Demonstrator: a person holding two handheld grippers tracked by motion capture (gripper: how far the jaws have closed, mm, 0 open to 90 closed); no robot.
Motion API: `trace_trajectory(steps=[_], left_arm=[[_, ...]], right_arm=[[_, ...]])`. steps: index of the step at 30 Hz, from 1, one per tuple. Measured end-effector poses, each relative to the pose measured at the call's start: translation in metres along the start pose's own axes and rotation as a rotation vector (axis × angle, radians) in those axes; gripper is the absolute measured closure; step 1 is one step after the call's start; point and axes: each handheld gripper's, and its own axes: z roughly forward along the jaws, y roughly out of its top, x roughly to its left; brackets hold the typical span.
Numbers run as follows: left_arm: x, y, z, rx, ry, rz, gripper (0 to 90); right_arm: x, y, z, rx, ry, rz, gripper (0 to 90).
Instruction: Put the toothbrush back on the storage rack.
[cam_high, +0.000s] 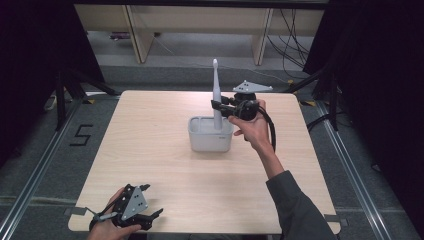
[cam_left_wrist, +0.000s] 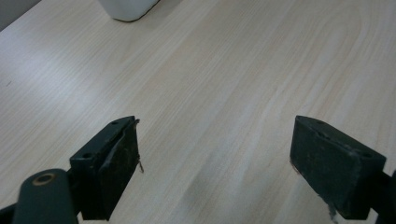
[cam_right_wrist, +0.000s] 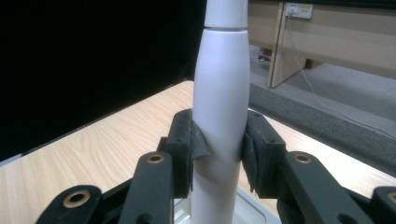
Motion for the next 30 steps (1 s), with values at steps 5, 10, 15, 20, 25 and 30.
trace_trajectory(steps=[5, 10, 15, 20, 25, 30], left_arm=[[0.0, 0.0, 0.0, -0.01, -0.001, -0.011, 15.1], [0.0, 0.0, 0.0, -0.004, 0.0, -0.001, 15.1], [0.0, 0.0, 0.0, -0.011, 0.0, -0.009, 15.1], [0.0, 0.0, 0.0, -0.011, -0.002, -0.008, 15.1], [0.0, 0.0, -0.001, -0.014, 0.003, -0.011, 15.1], [0.0, 0.0, -0.001, -0.014, 0.004, -0.007, 15.1]], right_arm=[[-0.003, -0.003, 0.013, -0.013, -0.002, 0.003, 66.8], [-0.006, -0.008, 0.024, -0.003, -0.011, 0.021, 66.7], [-0.011, -0.016, 0.034, 0.017, -0.028, 0.009, 66.7], [-0.013, -0.022, 0.039, 0.028, -0.029, 0.047, 66.7], [-0.012, -0.027, 0.045, 0.04, -0.044, 0.048, 66.6], [-0.011, -0.033, 0.05, 0.055, -0.036, 0.035, 66.6]])
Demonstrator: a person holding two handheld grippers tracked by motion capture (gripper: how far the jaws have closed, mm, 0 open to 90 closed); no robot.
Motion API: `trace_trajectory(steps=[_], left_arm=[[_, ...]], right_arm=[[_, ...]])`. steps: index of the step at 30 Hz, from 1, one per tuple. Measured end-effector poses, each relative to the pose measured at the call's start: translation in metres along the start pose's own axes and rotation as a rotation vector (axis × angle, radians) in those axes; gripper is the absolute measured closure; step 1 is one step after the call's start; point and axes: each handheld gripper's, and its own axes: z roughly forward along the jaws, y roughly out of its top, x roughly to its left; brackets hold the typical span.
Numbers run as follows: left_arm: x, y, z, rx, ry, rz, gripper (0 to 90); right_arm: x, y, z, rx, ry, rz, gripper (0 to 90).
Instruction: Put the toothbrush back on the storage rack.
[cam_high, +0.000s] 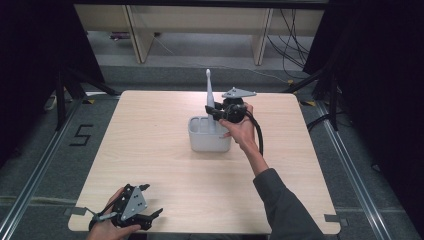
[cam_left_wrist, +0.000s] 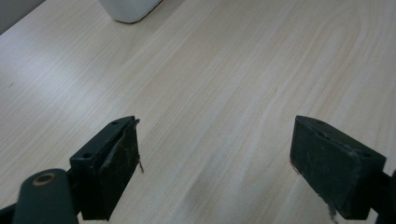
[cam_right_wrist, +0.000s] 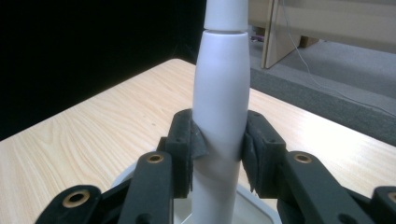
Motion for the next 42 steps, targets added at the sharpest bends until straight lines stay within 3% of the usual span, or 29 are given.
trace_trajectory(steps=[9, 10, 11, 19, 21, 22, 24, 25, 26, 30, 31, 33, 35, 38, 41, 42], left_arm=[[0.0, 0.0, 0.0, 0.001, -0.002, -0.002, 15.1], [0.0, 0.0, 0.0, 0.001, -0.002, -0.001, 15.1], [0.0, 0.0, 0.0, 0.001, -0.002, 0.0, 15.1], [0.0, 0.0, 0.0, 0.004, -0.002, 0.0, 15.1], [0.001, 0.0, -0.001, 0.014, 0.001, 0.013, 15.1], [0.001, 0.0, -0.001, 0.013, 0.0, 0.013, 15.1], [0.0, 0.0, 0.0, 0.003, -0.004, 0.002, 15.1], [0.001, 0.0, 0.0, 0.014, 0.001, 0.014, 15.1], [0.0, 0.0, 0.0, 0.002, -0.004, 0.001, 15.1], [0.0, 0.0, 0.0, -0.002, -0.001, 0.001, 15.1], [0.0, 0.0, 0.0, -0.002, 0.005, 0.001, 15.1], [0.0, 0.0, 0.0, 0.001, -0.004, -0.001, 15.1], [0.0, 0.0, 0.0, 0.0, 0.0, 0.001, 15.1], [0.0, 0.0, 0.0, -0.005, 0.01, 0.001, 15.1], [0.0, 0.0, -0.001, 0.008, -0.01, 0.001, 15.1], [-0.001, 0.0, 0.0, 0.001, 0.013, 0.001, 15.1]], right_arm=[[0.0, -0.012, 0.003, 0.032, -0.013, 0.015, 66.6], [0.0, -0.012, 0.003, 0.035, -0.011, 0.0, 66.6], [0.002, -0.013, 0.004, 0.035, -0.007, 0.016, 66.6], [0.003, -0.017, 0.008, 0.057, -0.026, -0.033, 66.6], [0.003, -0.017, 0.008, 0.072, -0.014, -0.035, 66.5], [0.005, -0.018, 0.009, 0.075, -0.007, -0.014, 66.5], [0.004, -0.018, 0.009, 0.09, -0.014, -0.043, 66.5], [0.005, -0.019, 0.01, 0.088, -0.009, -0.034, 66.5], [0.006, -0.019, 0.009, 0.101, -0.012, -0.039, 66.5], [0.006, -0.023, 0.012, 0.102, 0.01, -0.035, 66.5], [0.007, -0.024, 0.012, 0.113, 0.005, -0.013, 66.5], [0.005, -0.026, 0.014, 0.102, -0.007, -0.04, 66.5], [0.006, -0.027, 0.014, 0.121, 0.007, -0.009, 66.5], [0.004, -0.028, 0.014, 0.121, 0.008, -0.026, 66.5], [0.004, -0.029, 0.014, 0.115, 0.014, -0.025, 66.6], [0.004, -0.029, 0.014, 0.115, 0.012, -0.023, 66.6]])
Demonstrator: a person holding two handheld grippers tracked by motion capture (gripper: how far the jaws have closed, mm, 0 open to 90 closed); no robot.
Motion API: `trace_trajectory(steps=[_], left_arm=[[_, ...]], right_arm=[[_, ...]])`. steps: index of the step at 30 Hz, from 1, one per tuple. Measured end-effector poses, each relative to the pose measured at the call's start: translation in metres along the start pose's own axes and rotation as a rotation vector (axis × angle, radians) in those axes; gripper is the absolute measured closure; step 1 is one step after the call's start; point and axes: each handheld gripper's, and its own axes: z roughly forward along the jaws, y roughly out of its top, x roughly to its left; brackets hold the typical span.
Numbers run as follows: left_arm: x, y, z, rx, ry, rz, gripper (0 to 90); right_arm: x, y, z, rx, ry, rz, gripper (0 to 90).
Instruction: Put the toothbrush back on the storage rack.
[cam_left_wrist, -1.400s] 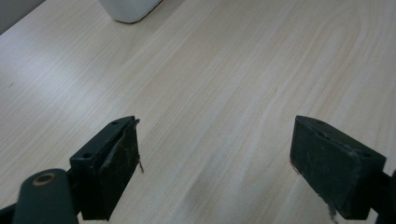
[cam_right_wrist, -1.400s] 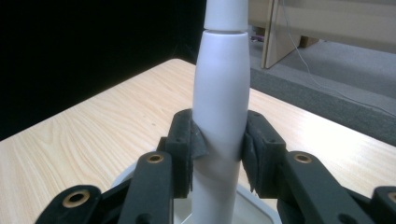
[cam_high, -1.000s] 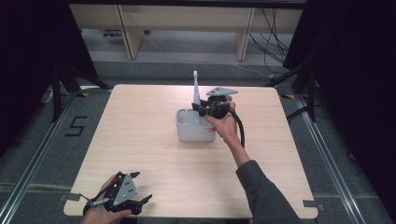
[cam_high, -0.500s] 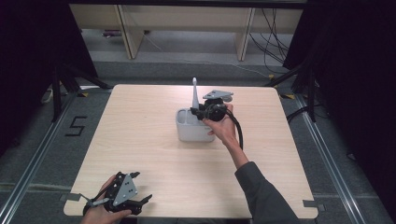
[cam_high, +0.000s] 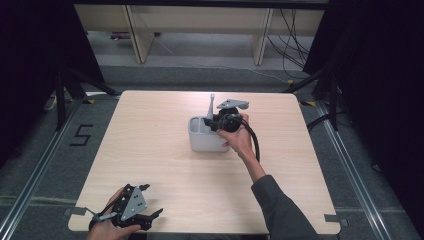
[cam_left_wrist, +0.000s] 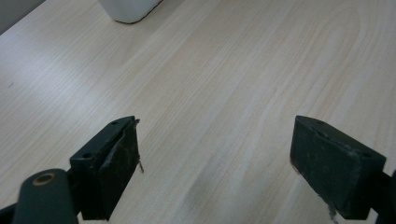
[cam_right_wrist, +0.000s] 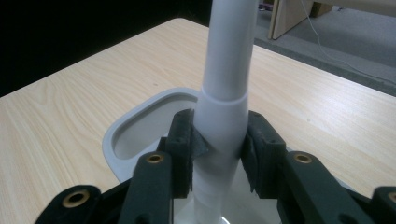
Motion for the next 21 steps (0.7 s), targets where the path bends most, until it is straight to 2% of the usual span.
trace_trajectory(steps=[1, 2, 3, 4, 5, 6, 7, 9, 10, 13, 14, 15, 18, 19, 20, 21], left_arm=[[0.0002, -0.0003, 0.0003, -0.005, -0.004, 0.0, 15.1], [0.0009, 0.0002, -0.0007, 0.008, -0.017, 0.002, 15.1], [0.0009, 0.0004, -0.0013, 0.012, -0.02, 0.001, 15.1], [0.0004, 0.0, -0.0003, 0.003, -0.007, 0.001, 15.1], [0.0004, -0.0003, 0.0002, -0.003, -0.01, 0.0, 15.1], [0.0006, -0.0002, 0.0001, 0.0, -0.018, -0.001, 15.1], [0.0006, -0.0001, 0.0, 0.001, -0.017, 0.0, 15.1], [0.0005, 0.0004, -0.0006, 0.008, -0.017, 0.001, 15.1], [0.0002, 0.0001, -0.0001, 0.003, -0.01, 0.0, 15.1], [0.0005, 0.0002, -0.0005, 0.009, -0.018, 0.0, 15.1], [0.0004, 0.0003, -0.0005, 0.008, -0.018, 0.0, 15.1], [0.0005, 0.0003, -0.0005, 0.009, -0.018, 0.001, 15.1], [0.0005, 0.0002, -0.0004, 0.008, -0.019, 0.001, 15.1], [0.0004, 0.0002, -0.0005, 0.009, -0.019, 0.001, 15.1], [0.0004, 0.0002, -0.0004, 0.008, -0.02, 0.001, 15.1], [0.0003, 0.0, 0.0, 0.003, -0.021, 0.0, 15.1]], right_arm=[[-0.0002, 0.0, -0.0001, 0.002, 0.0, -0.001, 66.7], [0.0008, -0.0003, -0.0003, 0.004, -0.001, 0.019, 67.0], [0.0, -0.0003, -0.0001, -0.003, 0.002, 0.009, 67.2], [0.0019, 0.0001, -0.0018, -0.003, 0.005, 0.034, 67.5], [0.0013, 0.0006, -0.0009, -0.027, 0.002, 0.027, 67.8], [0.0008, 0.0021, -0.0026, -0.024, 0.005, 0.013, 68.0], [0.0023, 0.003, -0.0041, -0.014, 0.002, 0.026, 68.1], [0.0013, 0.0039, -0.0033, -0.03, 0.011, 0.001, 68.2], [0.0016, 0.0045, -0.005, -0.026, -0.005, -0.003, 68.2], [0.0028, 0.0042, -0.0051, -0.023, 0.004, 0.012, 67.8], [0.0021, 0.0042, -0.005, -0.024, 0.005, 0.0, 66.8], [0.0035, 0.0038, -0.0049, -0.015, 0.013, 0.022, 64.5], [0.0048, 0.0025, -0.0025, -0.013, 0.028, 0.026, 58.6], [0.0045, 0.0026, -0.0028, -0.008, 0.01, 0.007, 56.3], [0.004, 0.0024, -0.0019, -0.008, 0.025, -0.002, 55.9], [0.0064, 0.0017, -0.0014, -0.009, 0.036, 0.033, 54.7]])
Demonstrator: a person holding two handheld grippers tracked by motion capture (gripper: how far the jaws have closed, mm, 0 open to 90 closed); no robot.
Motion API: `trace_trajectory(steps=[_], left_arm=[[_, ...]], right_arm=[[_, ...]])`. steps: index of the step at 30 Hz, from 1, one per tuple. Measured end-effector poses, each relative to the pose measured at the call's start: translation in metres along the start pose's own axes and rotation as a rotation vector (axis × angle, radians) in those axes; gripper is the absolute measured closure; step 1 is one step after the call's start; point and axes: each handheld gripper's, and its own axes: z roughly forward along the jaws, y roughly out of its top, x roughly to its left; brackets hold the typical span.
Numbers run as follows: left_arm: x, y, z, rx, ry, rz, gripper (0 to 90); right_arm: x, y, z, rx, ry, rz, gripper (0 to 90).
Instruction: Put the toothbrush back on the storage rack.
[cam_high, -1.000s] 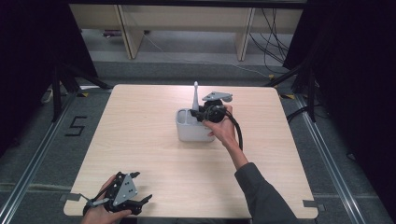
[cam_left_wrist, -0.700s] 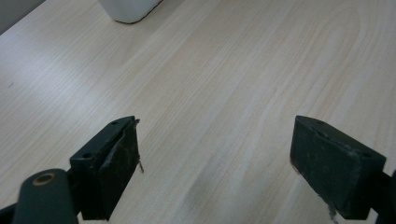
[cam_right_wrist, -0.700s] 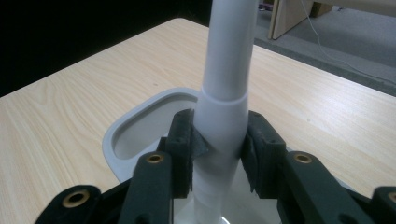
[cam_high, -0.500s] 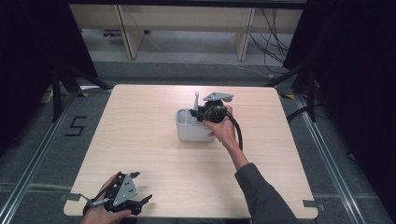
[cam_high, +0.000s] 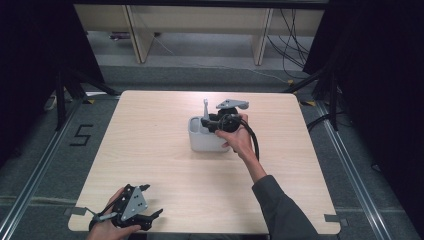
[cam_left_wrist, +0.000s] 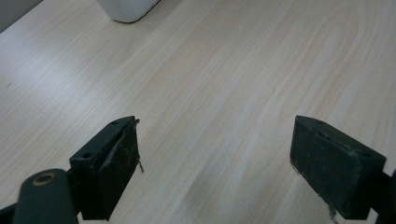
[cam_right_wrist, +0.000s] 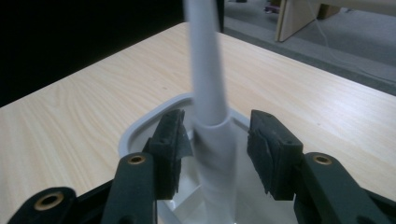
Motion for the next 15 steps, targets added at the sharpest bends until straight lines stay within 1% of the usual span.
trace_trajectory(steps=[1, 2, 3, 4, 5, 6, 8, 9, 10, 11, 12, 13, 14, 15], left_arm=[[-0.0001, 0.0001, 0.0, 0.002, 0.0, 0.0, 15.1], [-0.0002, 0.0001, -0.0001, 0.002, -0.001, 0.002, 15.1], [-0.0003, 0.0, -0.0001, 0.003, -0.002, 0.003, 15.1], [-0.0002, 0.0001, -0.0001, 0.003, -0.003, 0.004, 15.1], [-0.0003, 0.0001, -0.0001, 0.004, -0.002, 0.004, 15.1], [-0.0003, 0.0002, -0.0001, 0.004, -0.003, 0.005, 15.1], [-0.0004, 0.0002, -0.0002, 0.004, -0.003, 0.006, 15.1], [-0.0004, 0.0002, -0.0001, 0.003, -0.003, 0.006, 15.1], [-0.0004, 0.0001, -0.0001, 0.004, -0.003, 0.004, 15.1], [-0.0004, 0.0001, 0.0, 0.005, -0.003, 0.004, 15.1], [-0.0004, 0.0001, -0.0001, 0.005, -0.003, 0.004, 15.1], [-0.0004, 0.0002, -0.0002, 0.003, -0.002, 0.004, 15.1], [-0.0005, 0.0001, -0.0002, -0.001, -0.001, 0.003, 15.1], [-0.0003, 0.0002, -0.0002, 0.001, 0.0, 0.003, 15.1]], right_arm=[[-0.0008, 0.0002, 0.0002, -0.001, -0.001, -0.022, 52.9], [0.0007, 0.0003, -0.0013, 0.009, -0.019, -0.017, 51.2], [0.0003, 0.0004, -0.0008, 0.003, -0.021, -0.036, 50.0], [0.0013, 0.0003, -0.0011, 0.006, -0.038, -0.052, 47.7], [0.0022, 0.0001, -0.0008, 0.004, -0.037, -0.049, 46.2], [0.0024, 0.0001, -0.0007, 0.008, -0.014, -0.043, 44.2], [0.0029, 0.0004, -0.0018, 0.002, -0.019, -0.04, 41.9], [0.0025, 0.0009, -0.0038, 0.003, -0.034, -0.046, 41.4], [0.0025, 0.0008, -0.0037, -0.001, -0.015, -0.034, 40.4], [0.0037, 0.0008, -0.005, 0.005, -0.017, -0.015, 39.8], [0.0037, 0.0007, -0.0059, 0.0, -0.022, -0.01, 39.2], [0.0028, 0.0011, -0.0066, -0.002, -0.022, -0.019, 38.9], [0.0011, 0.0013, -0.0078, -0.005, -0.03, -0.04, 38.2], [0.0027, 0.0011, -0.0086, -0.003, -0.028, -0.014, 37.7]])
